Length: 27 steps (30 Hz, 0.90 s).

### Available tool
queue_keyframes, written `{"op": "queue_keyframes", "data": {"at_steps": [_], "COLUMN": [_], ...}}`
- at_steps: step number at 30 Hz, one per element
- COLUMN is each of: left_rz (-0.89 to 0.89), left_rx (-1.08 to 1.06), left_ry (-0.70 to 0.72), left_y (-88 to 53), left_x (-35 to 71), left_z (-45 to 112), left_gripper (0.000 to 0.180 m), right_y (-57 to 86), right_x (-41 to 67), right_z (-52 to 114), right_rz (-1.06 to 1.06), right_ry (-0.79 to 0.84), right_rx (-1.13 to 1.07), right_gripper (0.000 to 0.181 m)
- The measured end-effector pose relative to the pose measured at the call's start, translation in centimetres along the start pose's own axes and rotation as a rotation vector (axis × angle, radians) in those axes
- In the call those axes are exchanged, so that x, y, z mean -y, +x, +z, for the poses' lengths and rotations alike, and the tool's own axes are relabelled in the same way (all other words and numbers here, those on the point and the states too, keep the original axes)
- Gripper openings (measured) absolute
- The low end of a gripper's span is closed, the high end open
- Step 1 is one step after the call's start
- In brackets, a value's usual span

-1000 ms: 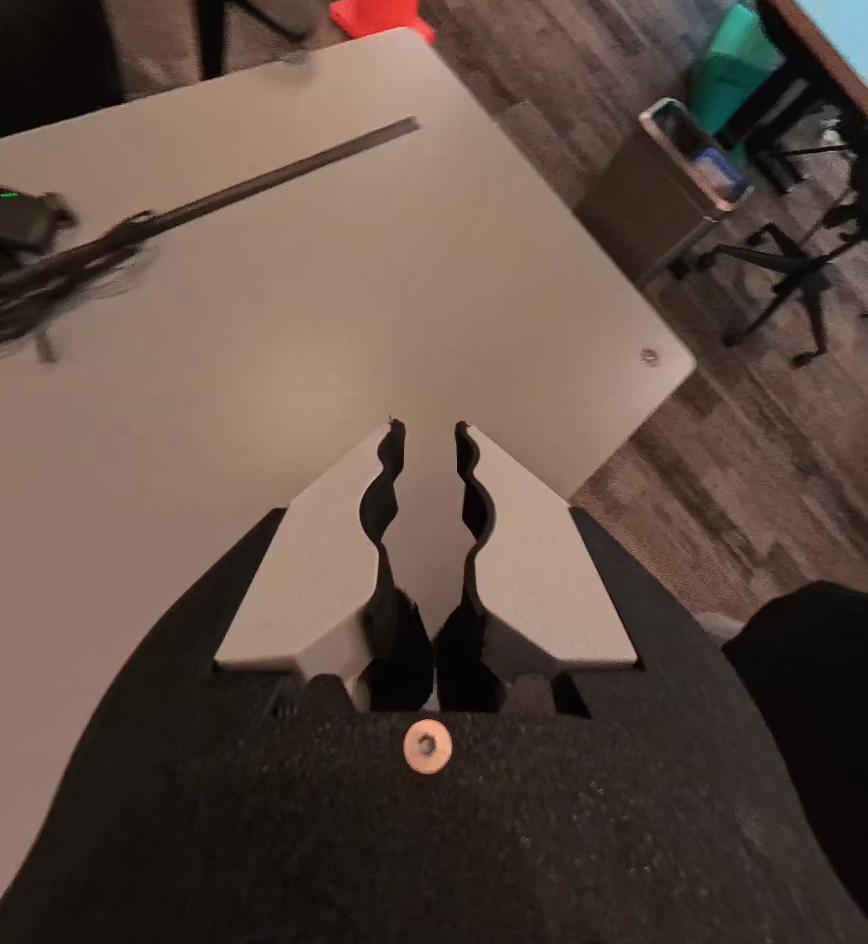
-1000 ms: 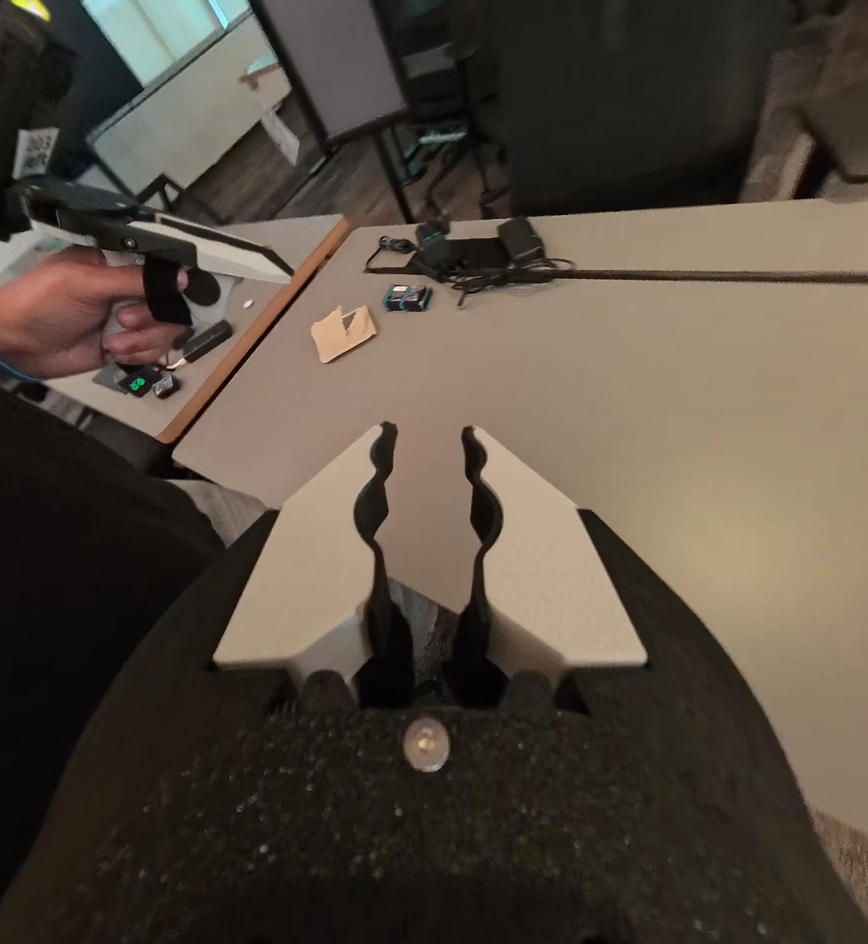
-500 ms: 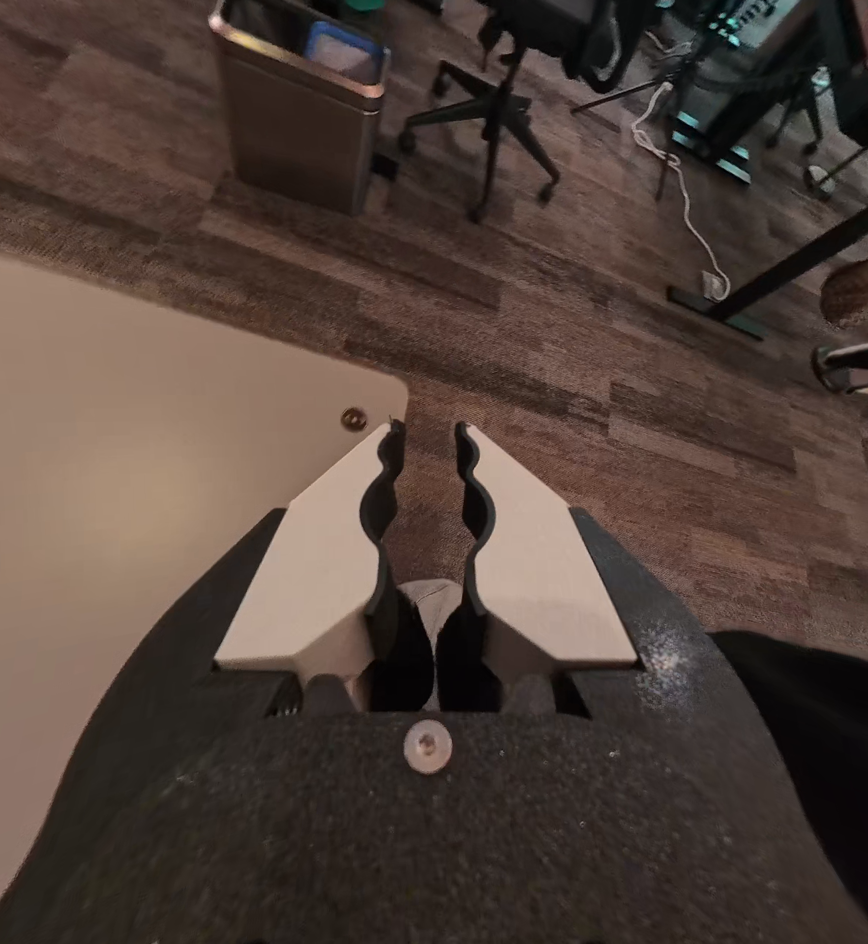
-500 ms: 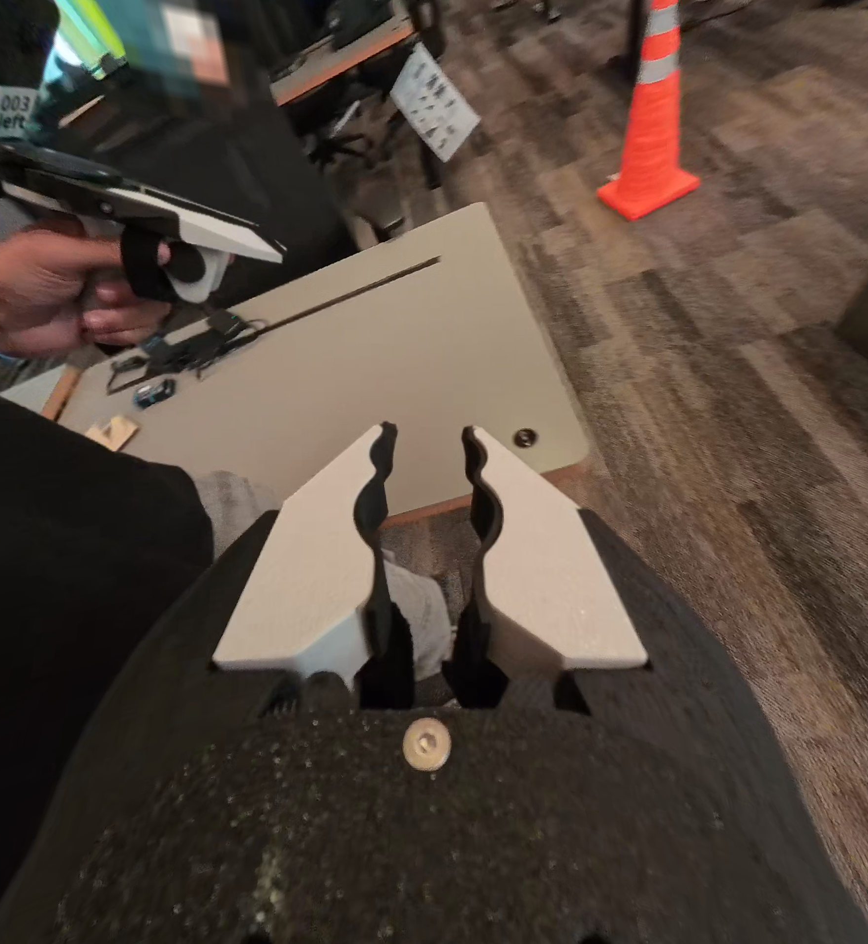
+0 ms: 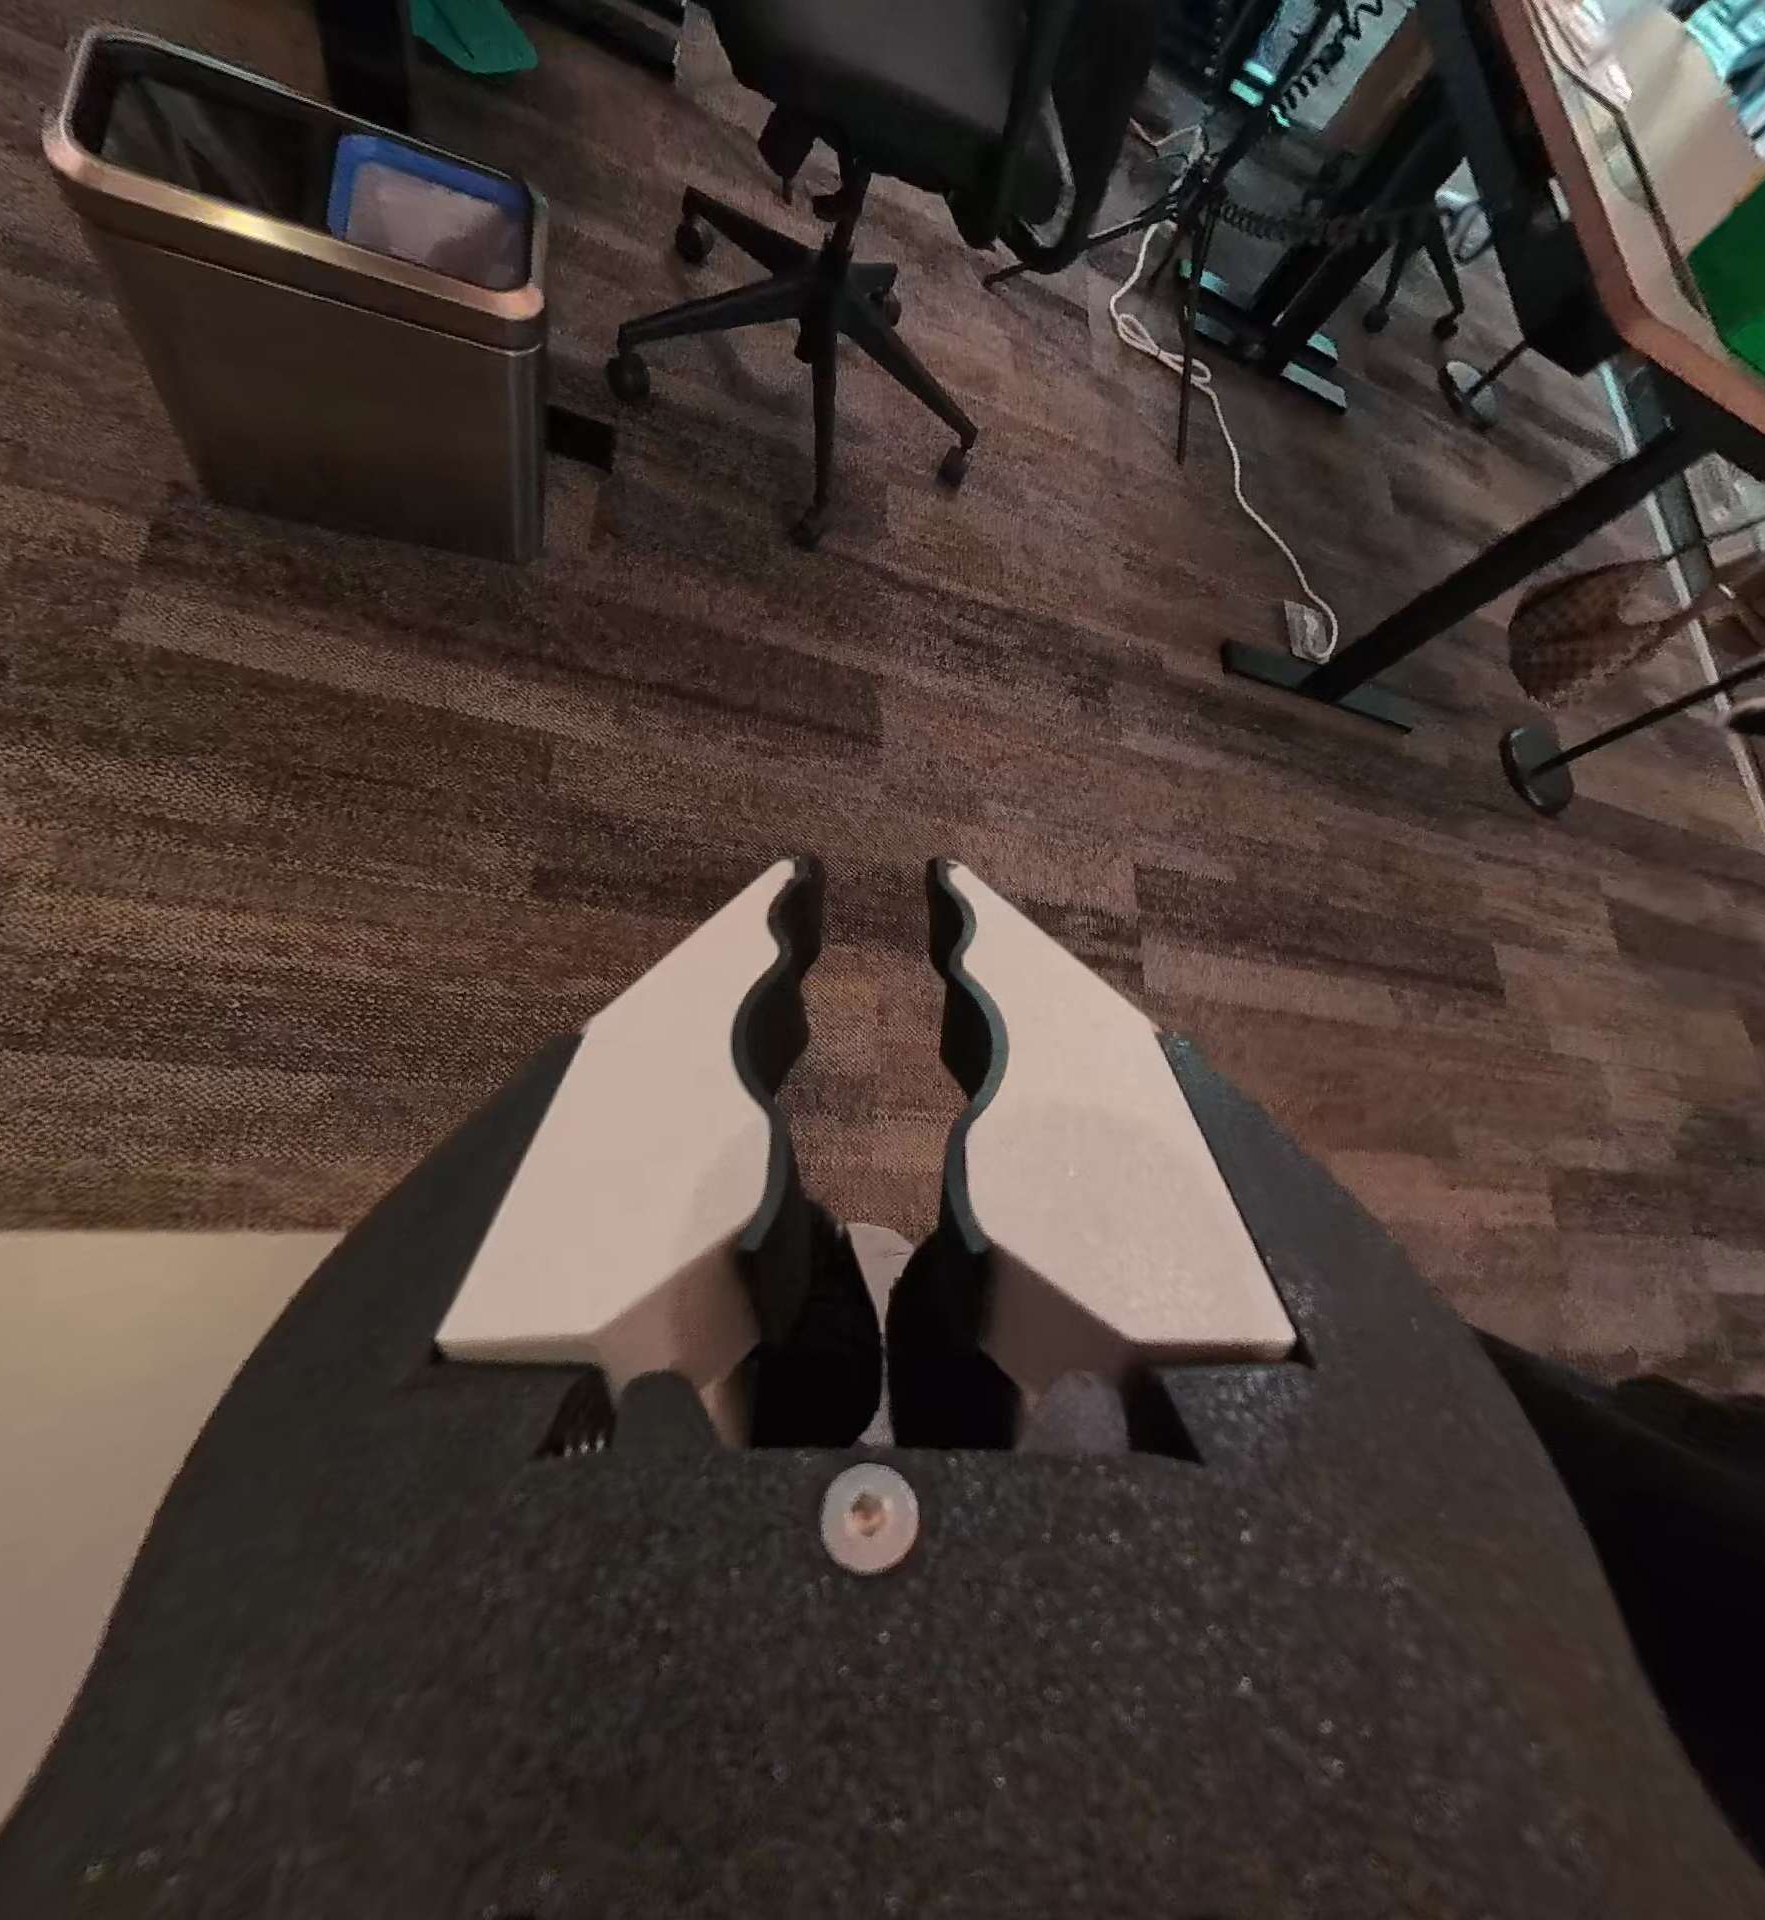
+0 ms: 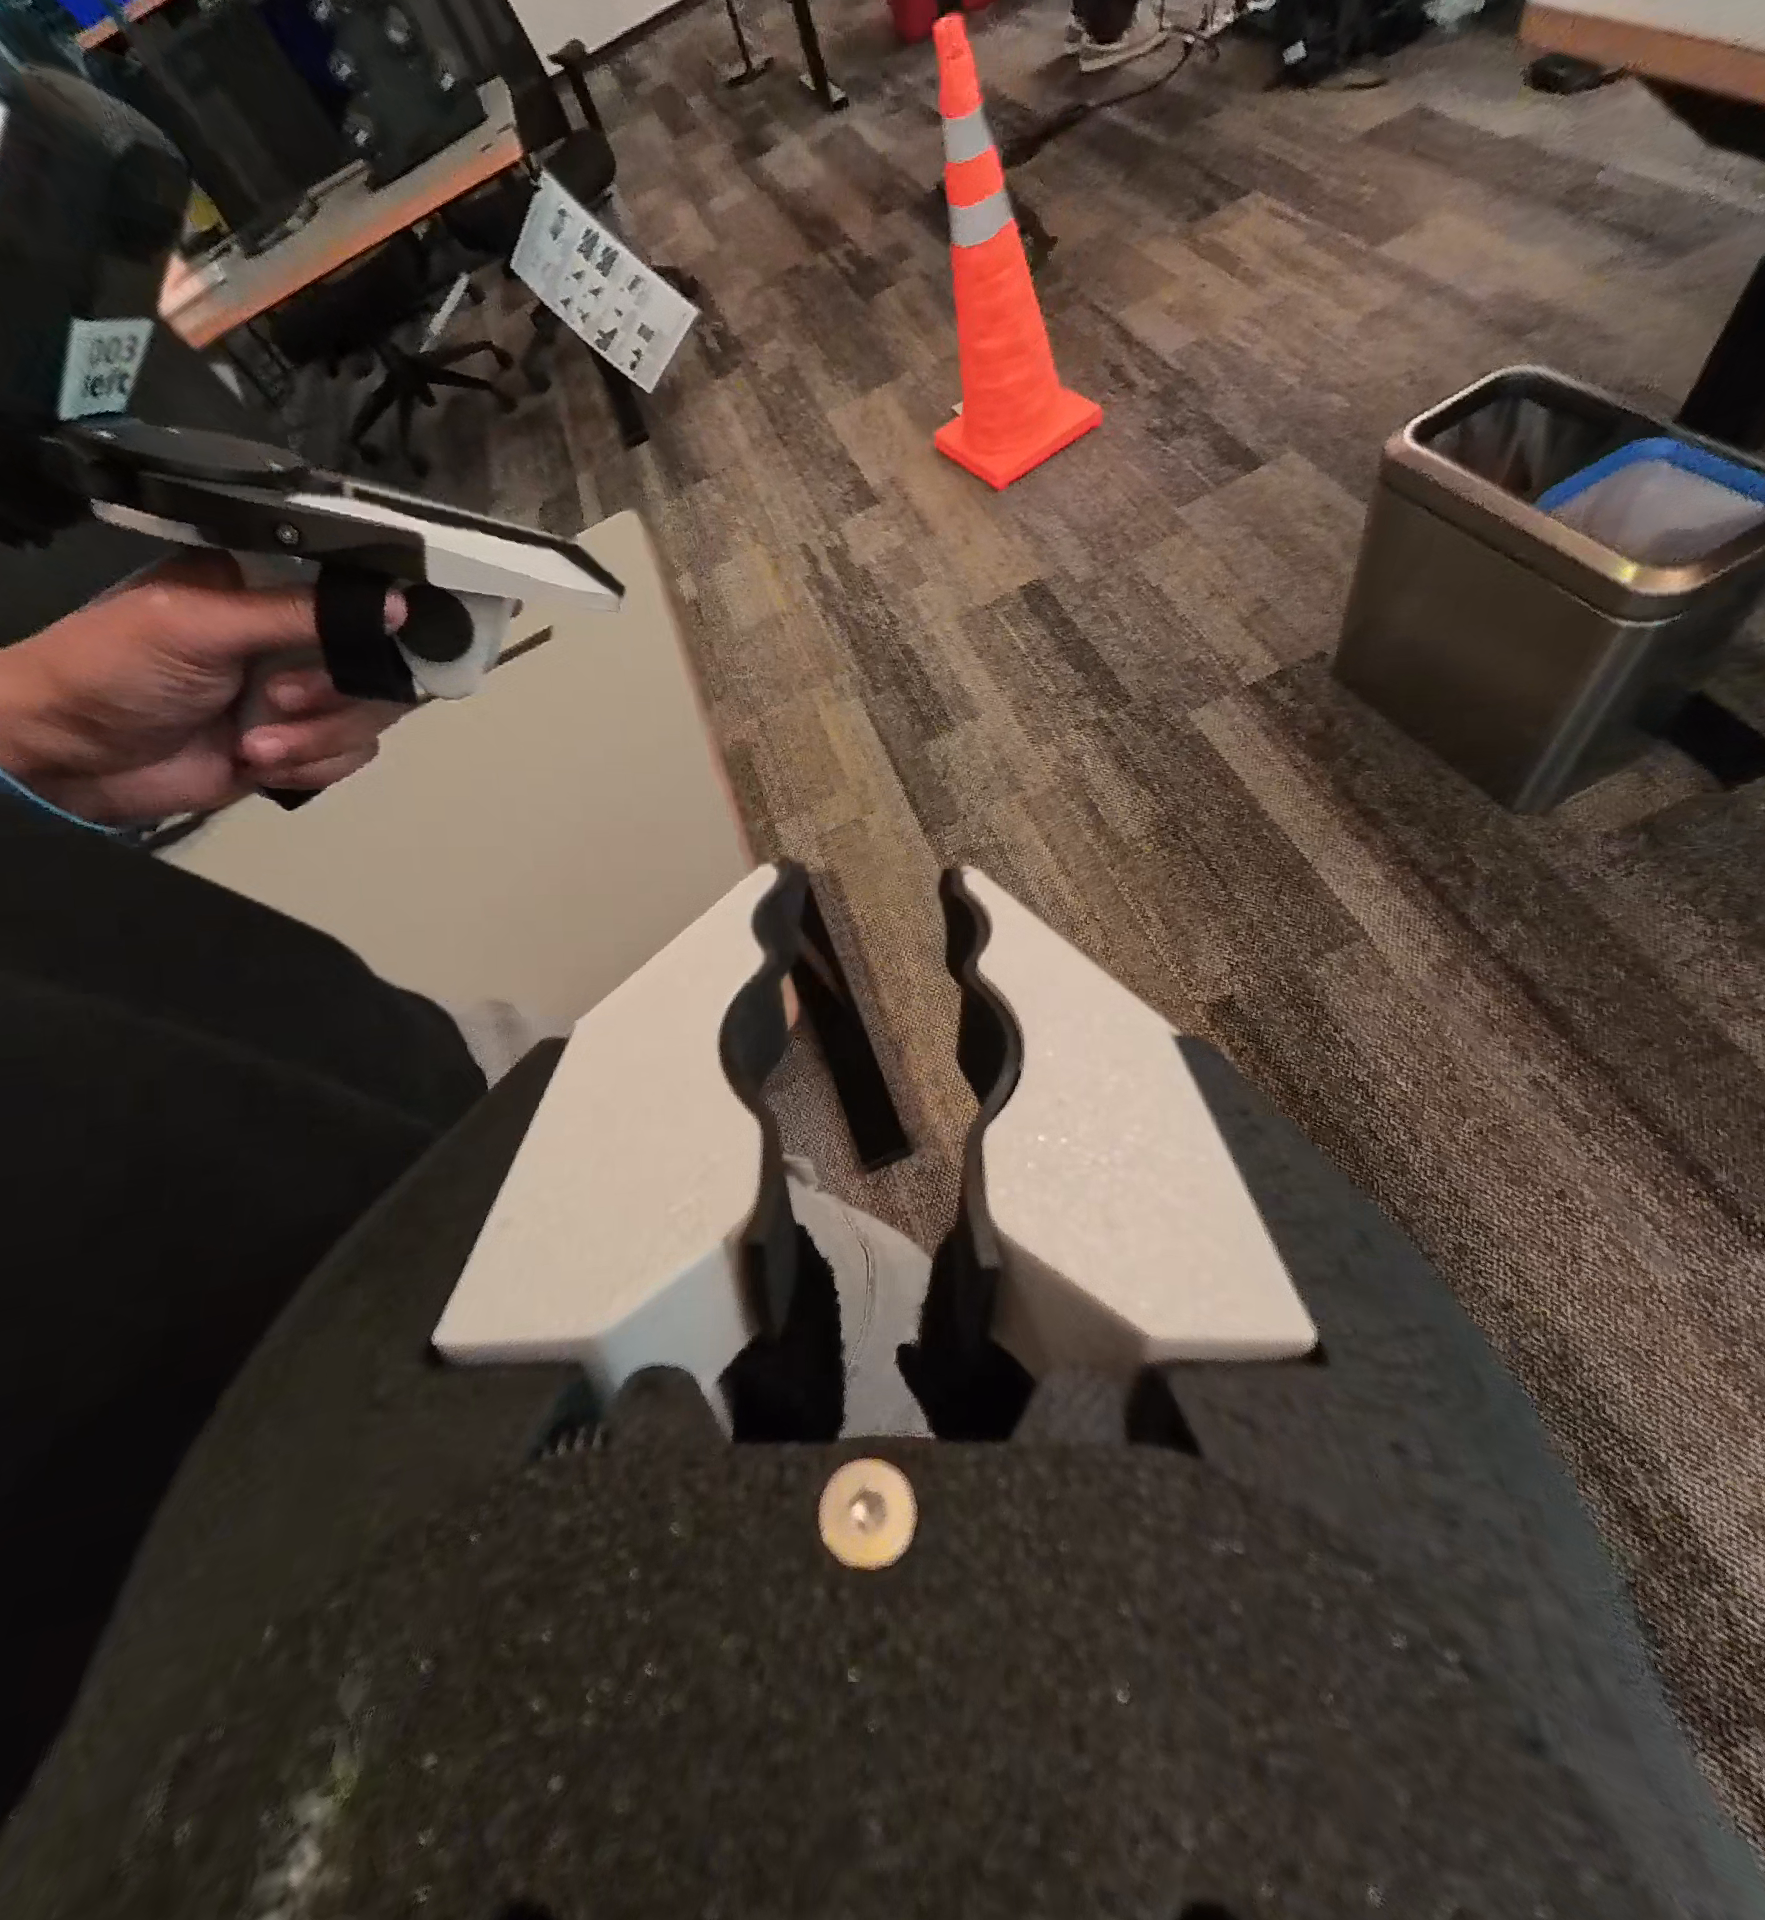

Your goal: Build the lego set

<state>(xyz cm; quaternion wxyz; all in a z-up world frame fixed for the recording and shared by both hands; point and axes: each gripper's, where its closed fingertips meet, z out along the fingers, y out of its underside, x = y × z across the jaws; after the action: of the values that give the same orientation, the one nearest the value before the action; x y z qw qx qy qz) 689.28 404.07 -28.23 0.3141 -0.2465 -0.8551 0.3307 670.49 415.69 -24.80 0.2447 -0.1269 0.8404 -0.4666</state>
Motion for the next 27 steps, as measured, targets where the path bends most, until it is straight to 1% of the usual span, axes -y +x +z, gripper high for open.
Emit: {"op": "queue_keyframes", "data": {"at_steps": [2,4,7,9,14,22,25,27], "left_rz": [-0.037,-0.062,-0.081,-0.116,-0.146,-0.382,-0.446,-0.508], "left_rx": [0.009,0.009,0.079,0.105,0.273,0.502,0.569,0.637], "left_ry": [0.017,0.052,0.05,0.071,0.048,0.061,0.117,0.143], "left_y": [-1.1,-2.3,-5.4,-7.2,-14.1,-25.0,-27.1,-28.8], "left_x": [3.1,6.4,9.5,11.3,13.2,17.4,20.3,20.9], "left_z": [2.4,4.3,6.0,6.3,6.7,8.1,7.4,6.7], "left_gripper": [0.018,0.018,0.019,0.018,0.019,0.018,0.018,0.018], "right_y": [3.2,6.0,10.5,13.0,19.5,26.5,26.8,26.1], "right_x": [2.8,5.9,8.5,10.8,15.3,23.8,27.9,30.1], "right_z": [1.0,2.2,5.0,7.1,15.6,33.5,39.6,43.6], "right_rz": [0.03,-0.003,-0.033,-0.032,-0.025,-0.1,-0.129,-0.198], "right_ry": [0.004,0.015,-0.036,-0.033,-0.048,-0.123,-0.158,-0.21], "right_rx": [0.014,0.02,0.04,0.069,0.15,0.395,0.504,0.579], "right_gripper": [0.027,0.027,0.027,0.027,0.027,0.027,0.027,0.027]}}
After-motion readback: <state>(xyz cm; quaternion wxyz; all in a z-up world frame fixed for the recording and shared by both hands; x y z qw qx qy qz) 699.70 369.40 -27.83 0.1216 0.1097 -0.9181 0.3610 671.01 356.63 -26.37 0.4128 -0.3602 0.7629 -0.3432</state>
